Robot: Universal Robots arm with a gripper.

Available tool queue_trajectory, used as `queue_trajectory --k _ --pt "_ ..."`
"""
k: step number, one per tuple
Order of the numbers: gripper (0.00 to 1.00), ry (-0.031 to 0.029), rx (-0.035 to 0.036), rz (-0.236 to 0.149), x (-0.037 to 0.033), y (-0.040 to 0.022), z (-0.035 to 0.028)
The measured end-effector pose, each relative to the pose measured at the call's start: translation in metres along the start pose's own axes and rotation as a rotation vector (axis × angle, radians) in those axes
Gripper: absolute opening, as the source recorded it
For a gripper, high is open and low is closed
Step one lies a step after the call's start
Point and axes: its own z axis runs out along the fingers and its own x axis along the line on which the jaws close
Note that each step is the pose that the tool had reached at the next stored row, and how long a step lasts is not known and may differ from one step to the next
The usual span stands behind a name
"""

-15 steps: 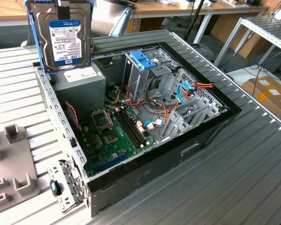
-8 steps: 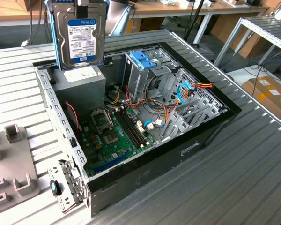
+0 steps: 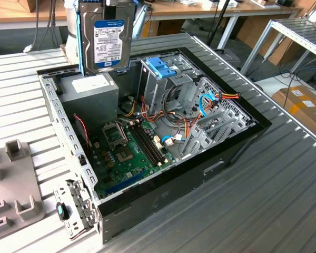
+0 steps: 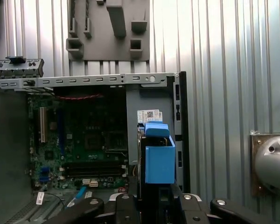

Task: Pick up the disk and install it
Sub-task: 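Pick up the disk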

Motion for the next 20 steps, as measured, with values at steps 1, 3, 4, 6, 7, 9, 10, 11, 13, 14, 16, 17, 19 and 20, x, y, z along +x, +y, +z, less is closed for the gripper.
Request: queue_trajectory --k 1,3,4,6,7,9,10,11,13,14,16,17,19,20 --pt "0.35 -0.0001 0.0000 0.000 -0.0003 -0.0059 0.0000" --pt "0.35 0.0001 -0.0001 0.000 -0.0006 -0.0130 -0.0001" --pt "0.35 0.0001 -0.0001 0.000 -0.0008 -0.0166 -0.0002" --pt "0.35 -0.0001 0.0000 0.000 -0.0012 -0.0247 -0.0002" --pt "0.35 0.0000 0.0000 0.000 -0.0013 -0.0281 -0.0002" --pt "0.35 0.0000 0.0000 0.000 -0.0018 -0.0320 -0.0002" --pt "0.35 -0.0001 0.0000 0.000 -0.0018 -0.0329 -0.0002" --pt "0.35 -0.0001 0.0000 0.000 -0.0018 -0.0333 -0.0002" --pt "0.35 -0.0001 0.0000 0.000 -0.0019 -0.0334 -0.0002" --pt "0.35 0.0000 0.0000 0.000 -0.0019 -0.0336 -0.0002" --pt "0.35 -0.0001 0.0000 0.000 -0.0019 -0.0338 -0.0002" --pt "0.35 0.0000 0.0000 0.000 -0.0019 -0.0339 -0.0002" --pt "0.35 -0.0001 0.0000 0.000 -0.0019 -0.0340 -0.0002" --pt "0.35 -0.0001 0.0000 0.000 -0.0020 -0.0340 -0.0002"
